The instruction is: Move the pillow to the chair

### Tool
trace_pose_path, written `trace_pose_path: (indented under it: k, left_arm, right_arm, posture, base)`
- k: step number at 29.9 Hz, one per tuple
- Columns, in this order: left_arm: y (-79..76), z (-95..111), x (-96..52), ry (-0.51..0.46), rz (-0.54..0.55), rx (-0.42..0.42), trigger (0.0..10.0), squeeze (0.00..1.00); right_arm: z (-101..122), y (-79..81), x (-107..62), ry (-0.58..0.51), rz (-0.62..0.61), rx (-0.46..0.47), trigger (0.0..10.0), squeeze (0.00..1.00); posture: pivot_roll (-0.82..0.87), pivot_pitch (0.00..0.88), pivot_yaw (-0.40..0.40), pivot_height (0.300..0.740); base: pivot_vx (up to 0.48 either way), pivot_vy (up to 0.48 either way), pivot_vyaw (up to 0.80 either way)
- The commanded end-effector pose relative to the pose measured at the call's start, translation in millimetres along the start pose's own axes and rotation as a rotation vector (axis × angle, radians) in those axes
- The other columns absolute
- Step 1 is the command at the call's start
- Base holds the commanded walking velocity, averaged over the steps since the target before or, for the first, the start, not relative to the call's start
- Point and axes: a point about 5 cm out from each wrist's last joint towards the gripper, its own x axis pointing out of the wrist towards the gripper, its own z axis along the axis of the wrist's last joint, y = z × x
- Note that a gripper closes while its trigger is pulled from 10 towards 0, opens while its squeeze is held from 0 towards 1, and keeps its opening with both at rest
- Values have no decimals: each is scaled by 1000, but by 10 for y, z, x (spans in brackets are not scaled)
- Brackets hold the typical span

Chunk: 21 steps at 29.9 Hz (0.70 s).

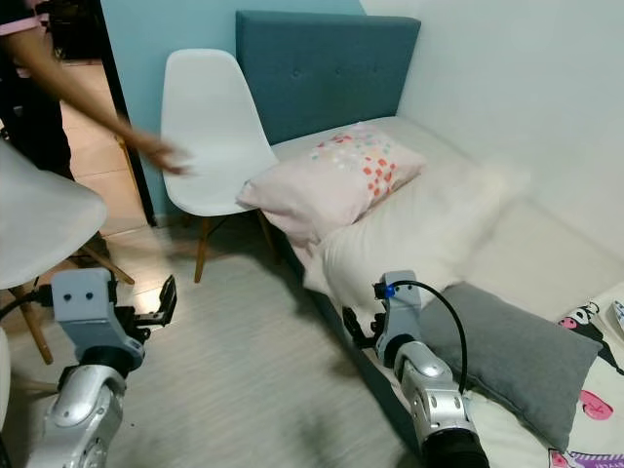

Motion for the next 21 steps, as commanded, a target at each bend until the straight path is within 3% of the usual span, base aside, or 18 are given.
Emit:
trace_pose_path:
  k: [1, 11, 21]
  left_arm:
    - [-123, 71, -12, -18, -62, -1, 10000, 0]
    - [-245, 209, -17, -63, -120, -16, 10000, 0]
    - [-332, 250, -35, -73, -183, 1, 10000, 0]
  right_arm:
    - [-1, -33, -3, 2, -4, -19, 10000, 0]
    - [19, -55, 0, 7, -9, -50, 10000, 0]
    - [-2, -121, 14, 29, -49, -13, 10000, 0]
  posture:
    - [81, 0, -118, 740]
    - [82, 0, -120, 740]
    - [82, 0, -123, 740]
  base:
    - [0, 0, 0]
    - [212, 0, 0]
    - [285, 0, -800]
